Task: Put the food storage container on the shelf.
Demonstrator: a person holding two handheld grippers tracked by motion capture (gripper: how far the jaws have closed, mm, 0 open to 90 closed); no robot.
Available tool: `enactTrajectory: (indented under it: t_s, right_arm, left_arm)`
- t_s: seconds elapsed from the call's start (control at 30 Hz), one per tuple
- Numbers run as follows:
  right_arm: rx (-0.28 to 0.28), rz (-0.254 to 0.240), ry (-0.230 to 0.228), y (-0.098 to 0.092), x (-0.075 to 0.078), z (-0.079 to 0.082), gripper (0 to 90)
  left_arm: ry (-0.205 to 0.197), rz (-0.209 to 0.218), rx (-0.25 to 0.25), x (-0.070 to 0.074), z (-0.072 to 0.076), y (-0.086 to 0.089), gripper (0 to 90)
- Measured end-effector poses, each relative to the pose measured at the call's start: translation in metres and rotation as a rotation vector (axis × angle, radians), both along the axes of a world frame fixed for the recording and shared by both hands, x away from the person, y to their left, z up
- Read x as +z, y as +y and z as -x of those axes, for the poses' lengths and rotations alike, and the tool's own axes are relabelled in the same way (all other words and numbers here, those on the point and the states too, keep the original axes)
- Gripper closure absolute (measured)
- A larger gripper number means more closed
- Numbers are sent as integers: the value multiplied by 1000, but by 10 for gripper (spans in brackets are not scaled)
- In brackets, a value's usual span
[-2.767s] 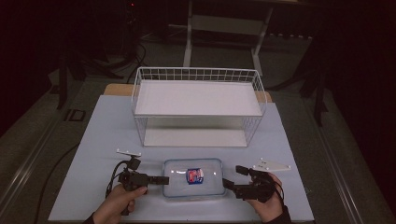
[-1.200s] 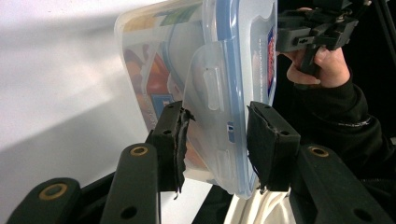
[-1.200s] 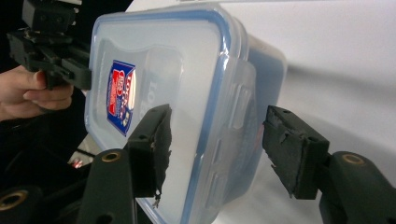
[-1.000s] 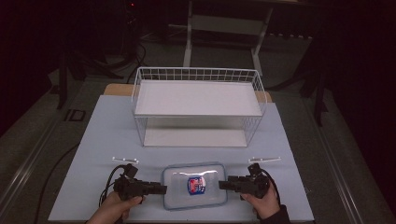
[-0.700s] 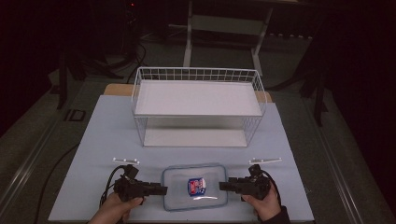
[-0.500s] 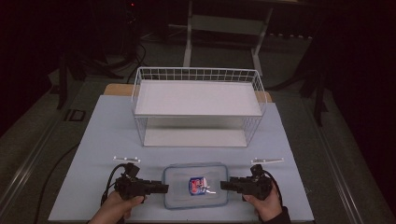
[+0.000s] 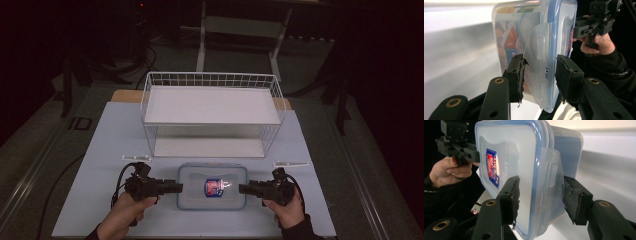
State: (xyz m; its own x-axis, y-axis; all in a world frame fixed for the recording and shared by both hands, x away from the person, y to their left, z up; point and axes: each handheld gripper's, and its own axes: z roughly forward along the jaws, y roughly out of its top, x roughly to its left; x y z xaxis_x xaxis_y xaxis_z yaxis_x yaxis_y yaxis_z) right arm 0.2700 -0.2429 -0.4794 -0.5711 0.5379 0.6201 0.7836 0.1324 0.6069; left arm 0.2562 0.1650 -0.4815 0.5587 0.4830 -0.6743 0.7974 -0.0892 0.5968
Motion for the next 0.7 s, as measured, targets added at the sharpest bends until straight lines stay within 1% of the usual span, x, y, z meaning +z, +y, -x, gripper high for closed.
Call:
enactTrajectory:
  t_s: [0.13,0.27,0.33,0.47,0.57,0.6,0.7]
  right_arm:
    - [-15,2,-18,-1,7,-8,488]
    - [-27,9,-38,-2,13,-19,487]
    - [-33,9,-49,-3,15,-25,486]
    - [-40,12,-60,-4,19,-38,486]
    - [-45,18,-72,-4,20,-47,485]
    - [-46,21,-79,-3,20,-50,485]
    - [-56,24,-80,-3,19,-59,483]
  left_arm:
    - [-17,-3,4,4,-7,-3,581]
    - [-38,-10,20,8,-18,-6,578]
    - [-44,-7,25,8,-23,-7,577]
    - [-70,-2,46,10,-33,-9,575]
    - [-82,1,64,7,-41,-10,572]
    - [-80,-3,66,6,-44,-11,570]
    - [-84,-1,77,2,-50,-11,569]
